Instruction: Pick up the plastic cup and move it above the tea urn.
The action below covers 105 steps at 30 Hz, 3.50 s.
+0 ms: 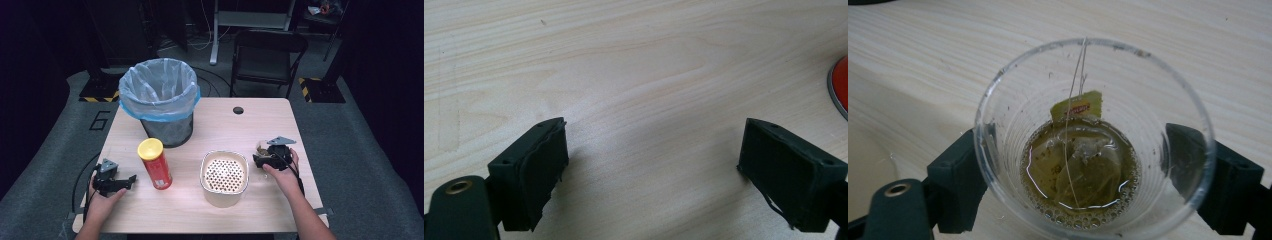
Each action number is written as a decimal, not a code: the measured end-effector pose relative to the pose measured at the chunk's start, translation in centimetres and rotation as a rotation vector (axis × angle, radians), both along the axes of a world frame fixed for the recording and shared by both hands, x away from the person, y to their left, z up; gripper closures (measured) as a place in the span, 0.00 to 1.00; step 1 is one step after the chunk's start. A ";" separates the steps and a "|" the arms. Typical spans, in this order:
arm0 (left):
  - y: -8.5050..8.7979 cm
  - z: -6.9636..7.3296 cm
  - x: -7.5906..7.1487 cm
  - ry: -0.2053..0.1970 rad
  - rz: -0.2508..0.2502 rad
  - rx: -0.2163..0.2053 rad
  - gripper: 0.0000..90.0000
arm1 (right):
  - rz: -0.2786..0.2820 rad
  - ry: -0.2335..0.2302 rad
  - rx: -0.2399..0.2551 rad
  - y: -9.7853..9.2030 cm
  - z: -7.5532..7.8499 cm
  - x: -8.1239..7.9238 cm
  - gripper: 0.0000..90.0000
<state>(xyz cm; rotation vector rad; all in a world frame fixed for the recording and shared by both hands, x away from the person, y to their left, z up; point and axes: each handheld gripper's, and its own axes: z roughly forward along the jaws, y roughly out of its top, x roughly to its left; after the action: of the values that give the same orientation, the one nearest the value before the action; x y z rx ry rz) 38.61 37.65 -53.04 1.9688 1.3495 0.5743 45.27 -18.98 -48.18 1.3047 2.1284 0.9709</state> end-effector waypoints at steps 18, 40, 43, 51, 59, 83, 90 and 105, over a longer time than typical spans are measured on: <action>0.0 0.0 0.0 0.000 0.002 -0.002 0.13 | 0.011 -0.051 0.032 0.0 0.2 -0.1 0.33; 0.0 -0.1 0.0 -0.005 0.003 -0.002 0.13 | 0.420 -0.220 -0.060 3.3 7.4 2.0 0.41; 0.0 -0.1 0.0 -0.007 0.004 -0.001 0.13 | 0.448 -0.236 -0.064 3.6 7.9 2.3 0.41; -0.1 -0.1 0.0 -0.006 0.005 -0.006 0.13 | 0.538 -0.320 -0.092 4.7 9.1 2.6 0.41; 0.0 0.0 0.1 0.000 -0.003 0.000 0.13 | 0.595 -0.403 -0.178 5.5 9.1 2.1 0.41; 0.0 0.0 0.1 -0.001 -0.001 -0.002 0.13 | 0.686 -0.598 -0.393 7.5 8.4 0.1 0.41; 0.0 0.0 0.1 0.000 -0.003 -0.001 0.13 | 0.708 -0.620 -0.430 7.9 8.2 -0.3 0.41; 0.0 0.0 0.1 0.000 -0.003 0.000 0.13 | 0.800 -0.854 -0.798 10.4 7.3 -4.2 0.42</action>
<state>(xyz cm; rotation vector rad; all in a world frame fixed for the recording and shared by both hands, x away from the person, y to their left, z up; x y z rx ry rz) 38.69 37.63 -53.03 1.9702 1.3470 0.5723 41.11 -8.60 -40.89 -0.3510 1.9192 0.6101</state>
